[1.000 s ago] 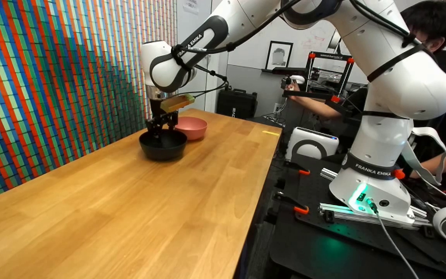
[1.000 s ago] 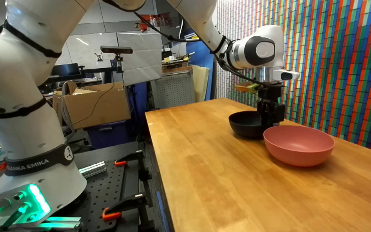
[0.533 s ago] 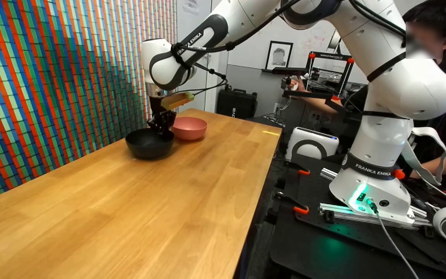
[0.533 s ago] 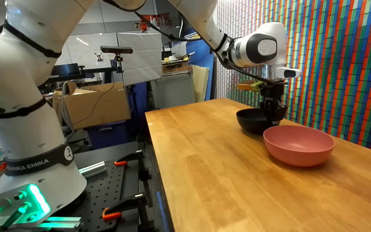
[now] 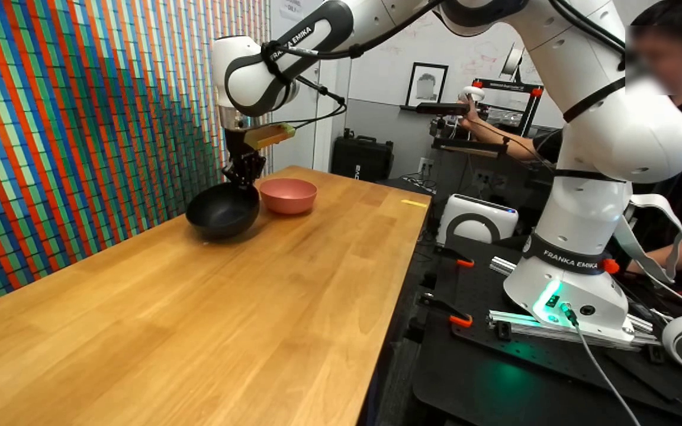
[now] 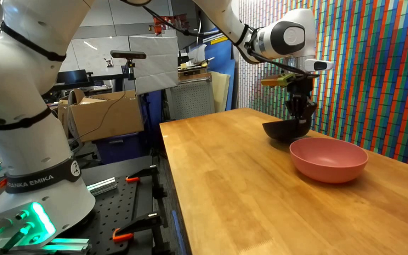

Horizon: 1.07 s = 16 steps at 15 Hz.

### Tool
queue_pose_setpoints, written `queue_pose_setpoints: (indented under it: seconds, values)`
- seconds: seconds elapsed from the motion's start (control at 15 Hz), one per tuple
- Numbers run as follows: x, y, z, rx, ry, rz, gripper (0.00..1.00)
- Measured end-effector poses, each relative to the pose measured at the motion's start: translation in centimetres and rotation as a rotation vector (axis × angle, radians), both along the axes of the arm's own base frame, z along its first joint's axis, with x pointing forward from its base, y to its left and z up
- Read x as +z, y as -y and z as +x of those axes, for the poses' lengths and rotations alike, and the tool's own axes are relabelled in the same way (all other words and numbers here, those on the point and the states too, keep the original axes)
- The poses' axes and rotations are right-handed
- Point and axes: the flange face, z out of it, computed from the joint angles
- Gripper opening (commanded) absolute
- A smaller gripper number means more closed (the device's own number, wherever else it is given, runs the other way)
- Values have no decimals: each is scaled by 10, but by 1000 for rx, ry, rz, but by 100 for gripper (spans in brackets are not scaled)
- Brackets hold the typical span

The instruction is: Put the black bowl in the pink bowl

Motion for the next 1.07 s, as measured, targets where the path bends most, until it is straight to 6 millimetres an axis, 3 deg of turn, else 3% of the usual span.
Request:
queue_pose_setpoints:
  seconds: [0.2, 0.33, 0.6, 0.87, 1.07]
  values:
    - [25, 11, 0, -15, -2, -3, 1]
    - [44, 30, 0, -38, -4, -9, 1]
    - [71, 99, -5, -127, 3, -35, 1]
    - [67, 175, -24, -234, -22, -56, 1]
    - [50, 205, -43, -283, -56, -52, 1]
